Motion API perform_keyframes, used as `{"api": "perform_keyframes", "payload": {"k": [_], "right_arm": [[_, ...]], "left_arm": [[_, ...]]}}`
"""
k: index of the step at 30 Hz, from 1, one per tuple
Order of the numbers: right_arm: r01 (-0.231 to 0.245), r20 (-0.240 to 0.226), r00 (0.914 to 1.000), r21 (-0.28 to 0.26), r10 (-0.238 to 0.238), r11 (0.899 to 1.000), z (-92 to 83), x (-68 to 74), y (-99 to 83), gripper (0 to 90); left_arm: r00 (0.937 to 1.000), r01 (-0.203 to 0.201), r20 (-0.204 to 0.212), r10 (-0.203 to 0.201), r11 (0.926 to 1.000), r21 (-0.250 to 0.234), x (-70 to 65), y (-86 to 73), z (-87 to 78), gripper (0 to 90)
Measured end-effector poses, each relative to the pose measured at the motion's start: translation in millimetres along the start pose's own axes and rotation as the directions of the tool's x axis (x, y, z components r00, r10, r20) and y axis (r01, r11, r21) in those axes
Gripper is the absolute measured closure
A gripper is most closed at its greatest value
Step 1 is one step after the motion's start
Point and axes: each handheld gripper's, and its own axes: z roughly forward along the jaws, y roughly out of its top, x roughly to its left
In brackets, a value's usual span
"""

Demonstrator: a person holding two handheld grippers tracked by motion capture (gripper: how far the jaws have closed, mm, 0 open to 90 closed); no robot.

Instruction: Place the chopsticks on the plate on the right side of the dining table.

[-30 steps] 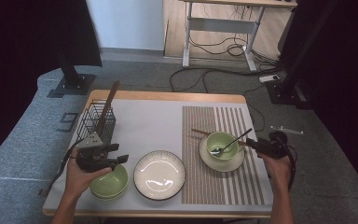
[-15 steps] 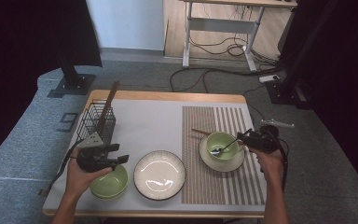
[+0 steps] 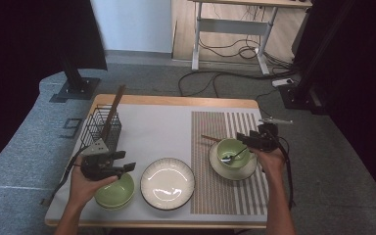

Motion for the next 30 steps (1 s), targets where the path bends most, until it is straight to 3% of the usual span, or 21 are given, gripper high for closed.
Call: {"api": "perform_keyframes", "payload": {"k": [14, 30], "right_arm": [[0.046, -0.019, 0.9988, 0.03, -0.046, 0.998, 34.8, 17.7, 9.0, 36.2], [0.11, -0.005, 0.9939, 0.06, -0.11, 0.992, 66.0, 32.8, 11.8, 34.3]], "left_arm": [[1.0, 0.003, -0.001, -0.003, 1.0, 0.001, 1.8, -0.9, -0.3, 34.7], [1.0, 0.006, 0.0, -0.006, 1.0, 0.0, 3.0, -1.4, -1.2, 34.7]]}}
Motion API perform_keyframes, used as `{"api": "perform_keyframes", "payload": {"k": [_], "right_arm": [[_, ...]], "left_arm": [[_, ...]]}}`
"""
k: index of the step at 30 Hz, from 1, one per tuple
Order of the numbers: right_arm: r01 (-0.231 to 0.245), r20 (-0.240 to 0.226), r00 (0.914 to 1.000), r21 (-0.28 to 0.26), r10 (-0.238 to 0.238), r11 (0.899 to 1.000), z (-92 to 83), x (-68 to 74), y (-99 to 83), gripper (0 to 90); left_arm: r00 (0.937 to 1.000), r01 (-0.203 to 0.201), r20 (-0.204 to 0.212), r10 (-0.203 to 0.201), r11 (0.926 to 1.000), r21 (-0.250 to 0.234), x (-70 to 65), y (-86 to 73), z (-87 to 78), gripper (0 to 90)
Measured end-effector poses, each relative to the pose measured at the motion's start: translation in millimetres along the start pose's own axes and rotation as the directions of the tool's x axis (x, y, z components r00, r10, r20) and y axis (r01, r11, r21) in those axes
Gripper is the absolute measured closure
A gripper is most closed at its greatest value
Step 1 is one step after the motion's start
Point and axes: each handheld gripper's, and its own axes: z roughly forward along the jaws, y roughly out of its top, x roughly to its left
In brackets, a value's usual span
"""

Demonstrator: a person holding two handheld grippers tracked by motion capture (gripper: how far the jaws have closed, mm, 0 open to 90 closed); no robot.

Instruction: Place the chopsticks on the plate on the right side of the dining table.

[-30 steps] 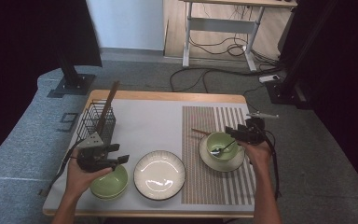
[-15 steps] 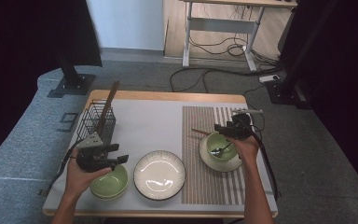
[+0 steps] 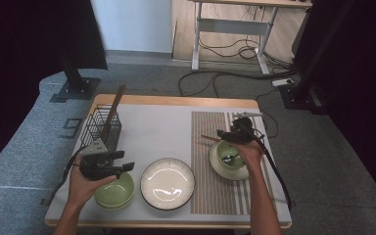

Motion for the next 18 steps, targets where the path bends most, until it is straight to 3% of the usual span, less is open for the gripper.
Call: {"api": "perform_keyframes", "payload": {"k": [15, 18], "right_arm": [[0.053, 0.029, 0.998, 0.091, -0.056, 0.994, 34.3, 14.9, 14.0, 32.6], [0.044, 0.025, 0.9986, 0.102, -0.047, 0.994, 40.9, 15.2, 16.3, 32.6]], "left_arm": [[1.0, 0.0, 0.002, 0.0, 1.0, -0.003, 1.1, -0.1, -1.5, 34.6], [1.0, 0.0, 0.003, 0.0, 1.0, -0.003, 1.3, -0.2, -1.6, 34.7]]}}
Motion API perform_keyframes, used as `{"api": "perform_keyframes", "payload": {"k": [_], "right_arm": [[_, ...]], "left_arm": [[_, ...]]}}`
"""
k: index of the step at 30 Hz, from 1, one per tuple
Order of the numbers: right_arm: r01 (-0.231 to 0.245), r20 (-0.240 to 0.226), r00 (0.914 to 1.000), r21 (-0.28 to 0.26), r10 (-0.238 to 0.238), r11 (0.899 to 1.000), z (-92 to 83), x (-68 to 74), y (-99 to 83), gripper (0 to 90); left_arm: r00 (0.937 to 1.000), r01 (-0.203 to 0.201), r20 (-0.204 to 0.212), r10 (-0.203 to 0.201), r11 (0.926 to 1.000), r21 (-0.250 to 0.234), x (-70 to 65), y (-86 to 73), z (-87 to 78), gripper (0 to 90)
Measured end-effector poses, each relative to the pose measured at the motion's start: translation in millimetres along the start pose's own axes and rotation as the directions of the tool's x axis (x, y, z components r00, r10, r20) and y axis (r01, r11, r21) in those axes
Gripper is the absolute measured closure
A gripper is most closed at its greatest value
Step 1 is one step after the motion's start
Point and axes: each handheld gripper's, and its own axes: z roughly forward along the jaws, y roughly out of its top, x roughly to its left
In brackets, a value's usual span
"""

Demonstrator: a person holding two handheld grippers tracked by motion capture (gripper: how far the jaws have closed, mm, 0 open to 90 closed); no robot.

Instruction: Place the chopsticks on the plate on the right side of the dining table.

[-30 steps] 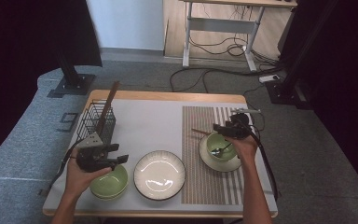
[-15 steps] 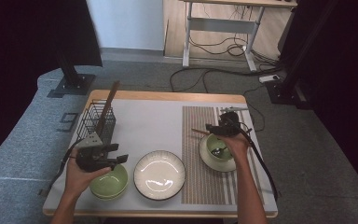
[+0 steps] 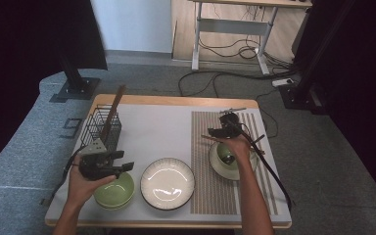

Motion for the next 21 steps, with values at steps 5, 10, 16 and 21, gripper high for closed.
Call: {"api": "perform_keyframes", "payload": {"k": [5, 10, 16, 21], "right_arm": [[0.016, 0.018, 0.9997, 0.035, -0.016, 0.999, 10.6, 1.2, 3.3, 31.7], [0.023, 0.036, 0.999, 0.062, -0.026, 0.998, 19.3, 3.1, 7.7, 30.9], [0.04, 0.077, 0.9959, 0.103, -0.048, 0.994, 29.1, 5.7, 8.9, 29.2], [0.04, 0.089, 0.9948, 0.125, -0.051, 0.991, 35.6, 5.8, 8.6, 29.1]], "left_arm": [[1.0, 0.001, 0.001, -0.001, 1.0, 0.001, 0.5, -0.3, -0.3, 34.6], [1.0, 0.002, 0.002, -0.002, 1.0, -0.002, 0.7, -0.4, -0.4, 34.7], [1.0, 0.004, 0.003, -0.004, 1.0, 0.001, 1.1, -0.8, 0.3, 34.7], [1.0, 0.002, 0.004, -0.002, 1.0, 0.001, 0.8, -0.7, 0.5, 34.7]]}}
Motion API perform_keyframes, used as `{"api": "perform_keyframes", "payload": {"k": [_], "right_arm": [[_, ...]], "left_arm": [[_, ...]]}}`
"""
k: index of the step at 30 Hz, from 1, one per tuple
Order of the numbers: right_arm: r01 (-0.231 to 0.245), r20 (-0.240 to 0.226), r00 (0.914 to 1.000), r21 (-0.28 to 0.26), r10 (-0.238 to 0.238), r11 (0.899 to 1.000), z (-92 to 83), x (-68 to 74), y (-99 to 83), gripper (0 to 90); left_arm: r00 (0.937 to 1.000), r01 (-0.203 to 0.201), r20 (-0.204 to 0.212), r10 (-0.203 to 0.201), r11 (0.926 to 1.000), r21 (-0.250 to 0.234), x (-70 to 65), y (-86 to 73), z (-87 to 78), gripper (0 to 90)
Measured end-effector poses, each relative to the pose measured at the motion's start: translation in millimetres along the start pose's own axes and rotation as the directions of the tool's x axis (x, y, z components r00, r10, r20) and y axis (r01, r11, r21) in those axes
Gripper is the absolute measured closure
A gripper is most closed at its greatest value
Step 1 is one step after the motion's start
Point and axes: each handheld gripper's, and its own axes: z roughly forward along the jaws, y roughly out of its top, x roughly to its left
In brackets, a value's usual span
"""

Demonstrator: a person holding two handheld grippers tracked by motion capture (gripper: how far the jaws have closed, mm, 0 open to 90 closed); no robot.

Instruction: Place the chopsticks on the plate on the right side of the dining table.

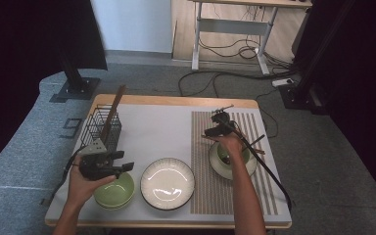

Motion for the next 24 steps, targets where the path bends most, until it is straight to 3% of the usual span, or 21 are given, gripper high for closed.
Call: {"api": "perform_keyframes", "payload": {"k": [14, 24], "right_arm": [[0.011, 0.032, 0.9994, 0.032, -0.012, 0.999, 8.1, -0.3, 1.5, 29.2], [0.047, 0.045, 0.9977, 0.061, -0.05, 0.997, 12.2, 2.1, 0.4, 28.9]], "left_arm": [[1.0, 0.004, -0.004, -0.004, 0.9999, -0.01, 1.9, 0.0, -3.3, 34.7], [1.0, 0.005, -0.003, -0.005, 0.9999, -0.013, 2.3, -0.1, -3.9, 34.7]]}}
